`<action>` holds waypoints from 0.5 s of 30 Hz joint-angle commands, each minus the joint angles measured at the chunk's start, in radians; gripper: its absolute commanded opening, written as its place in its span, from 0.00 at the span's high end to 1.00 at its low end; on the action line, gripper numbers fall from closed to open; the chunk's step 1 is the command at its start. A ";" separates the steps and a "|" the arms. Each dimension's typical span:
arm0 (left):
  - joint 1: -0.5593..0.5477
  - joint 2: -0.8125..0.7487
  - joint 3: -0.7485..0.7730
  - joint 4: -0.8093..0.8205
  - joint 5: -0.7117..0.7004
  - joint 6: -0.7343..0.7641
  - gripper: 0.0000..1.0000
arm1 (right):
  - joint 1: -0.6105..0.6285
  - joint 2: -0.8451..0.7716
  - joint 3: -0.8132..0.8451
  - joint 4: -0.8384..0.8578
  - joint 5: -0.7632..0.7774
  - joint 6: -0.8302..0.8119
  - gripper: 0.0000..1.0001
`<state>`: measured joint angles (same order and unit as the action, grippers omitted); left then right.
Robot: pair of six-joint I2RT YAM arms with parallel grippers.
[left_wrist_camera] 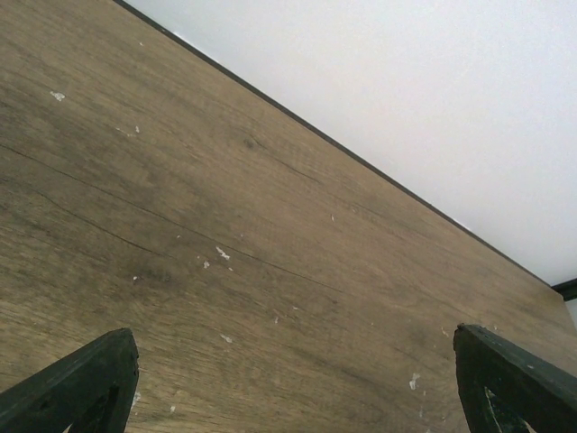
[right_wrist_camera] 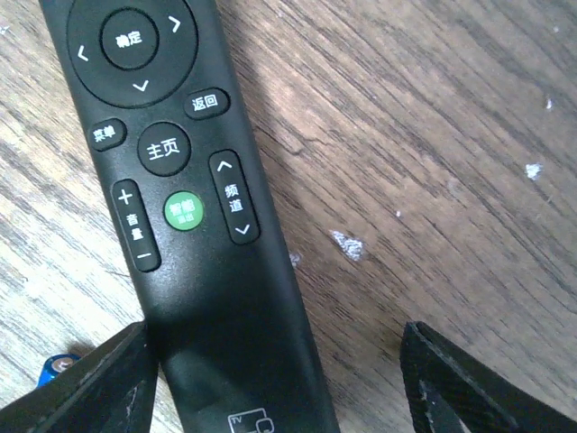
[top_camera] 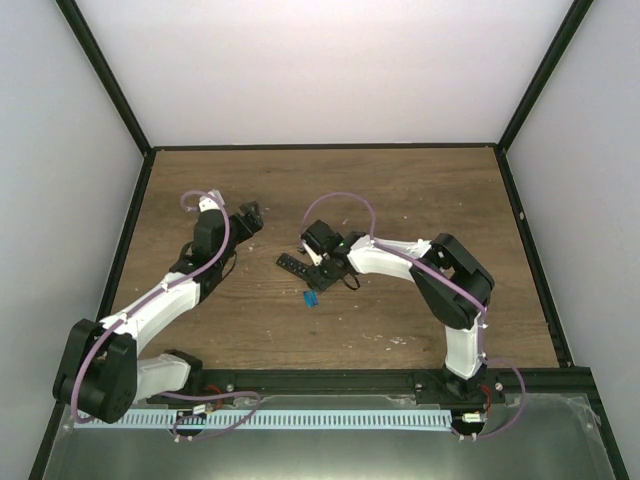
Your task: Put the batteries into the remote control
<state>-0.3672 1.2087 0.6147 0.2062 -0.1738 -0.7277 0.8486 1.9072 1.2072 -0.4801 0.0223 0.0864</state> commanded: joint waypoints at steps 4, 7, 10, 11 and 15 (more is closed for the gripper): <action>-0.004 -0.010 -0.009 0.004 -0.011 0.009 0.04 | 0.015 0.039 -0.007 -0.016 0.019 -0.023 0.37; -0.004 -0.011 -0.011 0.006 -0.009 0.001 0.04 | 0.018 0.051 0.003 -0.031 0.020 -0.032 0.41; -0.004 -0.010 -0.013 0.011 -0.003 -0.001 0.05 | 0.024 0.062 0.013 -0.044 0.021 -0.042 0.44; -0.003 -0.009 -0.015 0.013 -0.004 -0.002 0.05 | 0.026 0.064 0.017 -0.048 0.022 -0.047 0.45; -0.002 -0.009 -0.018 0.015 0.001 -0.002 0.05 | 0.030 0.078 0.025 -0.061 0.018 -0.061 0.54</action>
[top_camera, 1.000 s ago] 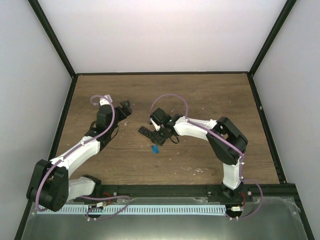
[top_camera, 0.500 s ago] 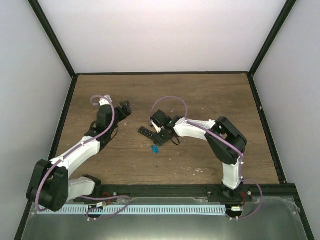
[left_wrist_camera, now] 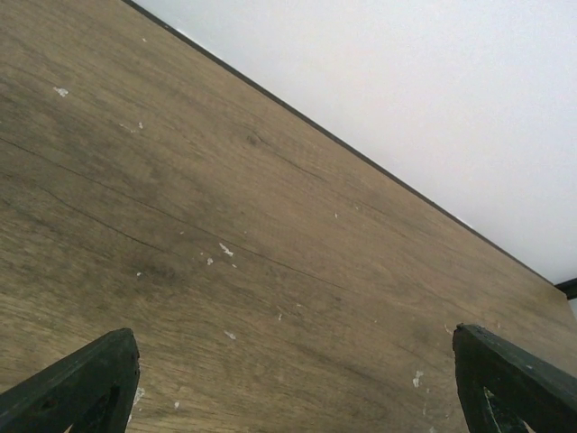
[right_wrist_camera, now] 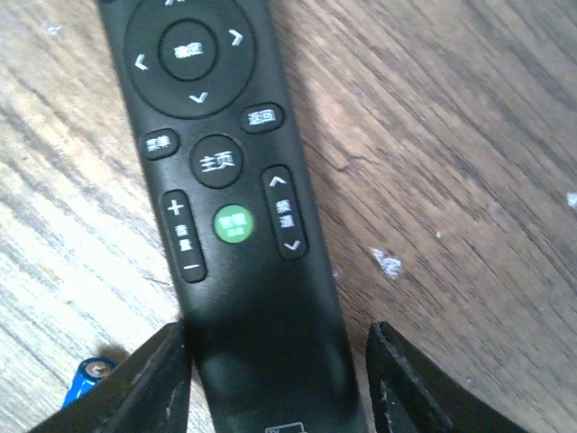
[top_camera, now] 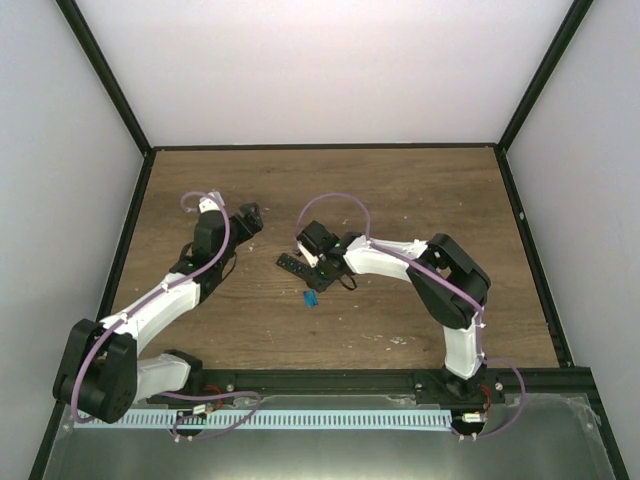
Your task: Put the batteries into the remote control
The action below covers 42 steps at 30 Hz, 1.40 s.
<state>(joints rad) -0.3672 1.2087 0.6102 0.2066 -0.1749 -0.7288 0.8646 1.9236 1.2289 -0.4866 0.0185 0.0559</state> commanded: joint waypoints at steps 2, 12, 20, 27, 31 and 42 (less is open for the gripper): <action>-0.003 -0.006 -0.016 0.014 0.005 0.000 0.05 | 0.016 0.066 0.004 -0.059 0.021 -0.035 0.60; -0.003 -0.001 -0.026 0.022 0.014 -0.025 0.05 | 0.016 0.058 -0.023 -0.046 0.047 -0.005 0.70; -0.001 0.039 0.013 -0.032 0.091 -0.074 0.05 | 0.016 -0.005 0.035 -0.071 0.035 0.043 0.74; -0.003 0.067 0.019 -0.025 0.128 -0.196 0.06 | 0.016 -0.094 0.115 -0.104 0.042 0.089 0.74; -0.003 0.074 0.003 0.022 0.159 -0.243 0.06 | 0.015 -0.117 0.157 -0.112 0.039 0.108 0.75; -0.006 0.108 -0.012 0.100 0.241 -0.301 0.08 | 0.016 -0.137 0.242 -0.124 -0.014 0.119 0.75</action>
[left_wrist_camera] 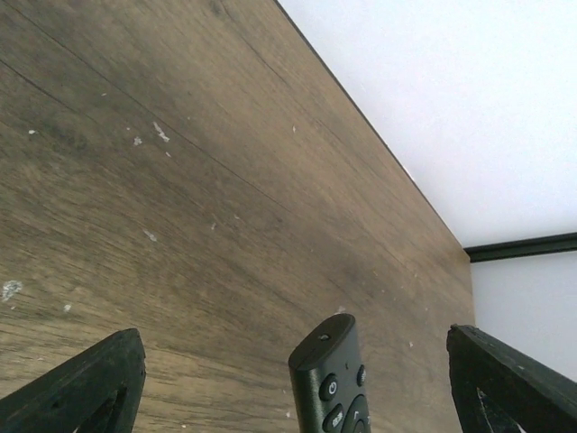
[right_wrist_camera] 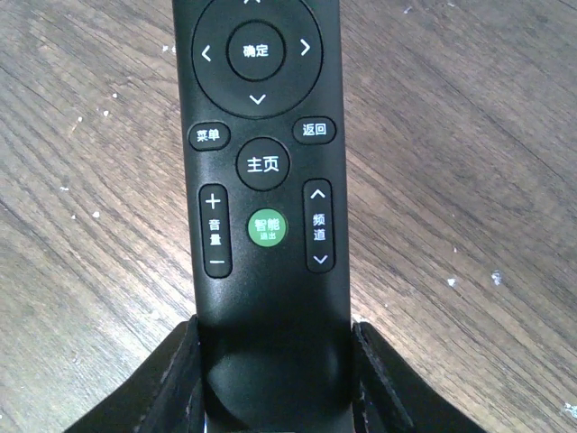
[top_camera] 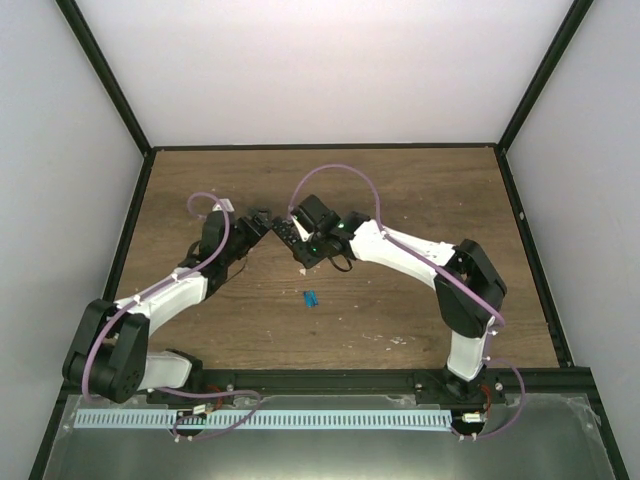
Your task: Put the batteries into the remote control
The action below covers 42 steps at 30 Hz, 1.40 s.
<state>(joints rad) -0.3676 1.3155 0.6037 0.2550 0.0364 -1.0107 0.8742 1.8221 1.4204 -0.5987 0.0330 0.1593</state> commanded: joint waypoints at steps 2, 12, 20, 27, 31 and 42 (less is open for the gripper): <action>-0.005 -0.002 -0.008 0.066 0.033 -0.020 0.09 | 0.006 -0.042 0.053 -0.008 -0.046 0.018 0.75; -0.008 0.023 -0.005 0.128 0.098 -0.030 0.20 | 0.006 -0.046 0.081 0.041 -0.106 0.033 0.75; -0.014 0.034 0.000 0.149 0.129 -0.034 0.36 | 0.006 -0.037 0.092 0.071 -0.094 0.035 0.75; -0.014 0.034 0.006 0.148 0.145 -0.019 0.68 | 0.006 -0.029 0.101 0.059 -0.051 0.046 0.74; -0.015 0.040 0.011 0.157 0.158 -0.009 0.77 | 0.006 -0.029 0.101 0.060 -0.049 0.045 0.74; -0.014 0.060 0.000 0.229 0.229 0.077 0.90 | 0.005 -0.051 0.097 0.057 -0.021 0.050 0.60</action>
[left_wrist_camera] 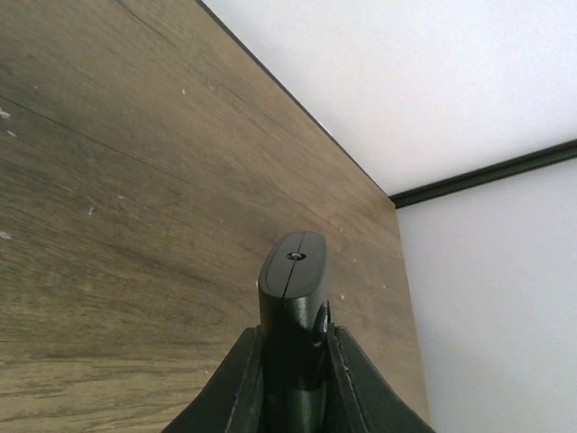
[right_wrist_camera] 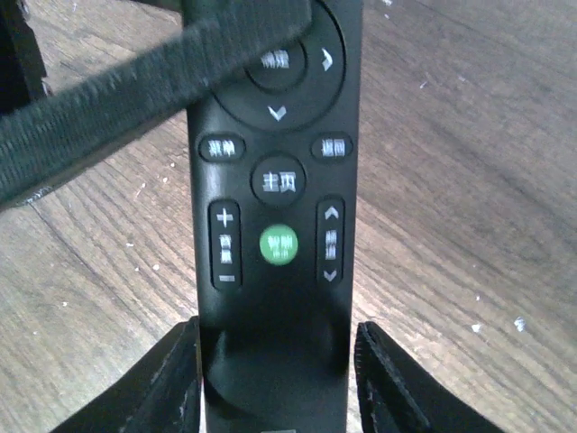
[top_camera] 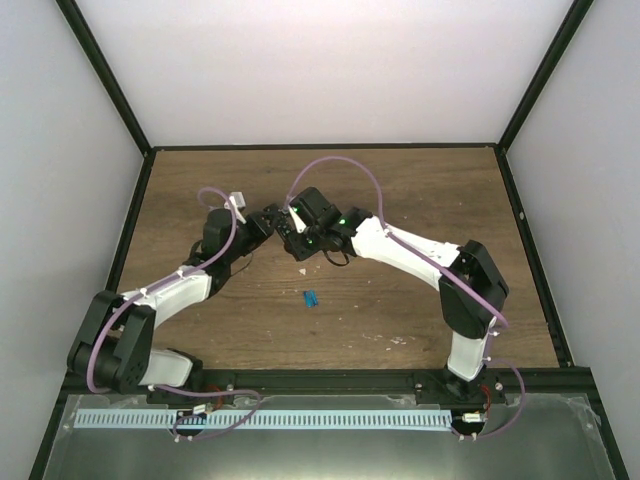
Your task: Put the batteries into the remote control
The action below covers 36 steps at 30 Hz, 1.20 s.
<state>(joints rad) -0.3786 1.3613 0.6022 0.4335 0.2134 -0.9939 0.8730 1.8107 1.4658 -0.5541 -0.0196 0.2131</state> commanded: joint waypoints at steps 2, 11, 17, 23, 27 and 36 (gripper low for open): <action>-0.003 0.015 0.001 0.059 0.061 0.077 0.91 | 0.007 -0.055 0.041 0.023 0.039 -0.008 0.53; 0.053 0.010 -0.028 0.153 0.181 0.127 0.91 | -0.049 -0.177 -0.077 0.091 -0.029 -0.014 0.21; 0.126 0.020 -0.071 0.367 0.392 0.094 0.92 | -0.203 -0.339 -0.264 0.237 -0.401 -0.023 0.11; 0.131 0.054 -0.062 0.586 0.595 -0.009 0.93 | -0.238 -0.330 -0.297 0.245 -0.650 -0.077 0.05; 0.131 0.069 -0.074 0.731 0.651 -0.090 0.95 | -0.238 -0.279 -0.279 0.254 -0.765 -0.044 0.05; 0.128 0.068 -0.093 0.819 0.679 -0.132 0.95 | -0.236 -0.237 -0.288 0.313 -0.886 -0.006 0.16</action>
<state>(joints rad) -0.2493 1.4242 0.5163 1.1503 0.8505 -1.1004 0.6346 1.5616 1.1641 -0.2806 -0.8032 0.1963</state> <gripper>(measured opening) 0.158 0.883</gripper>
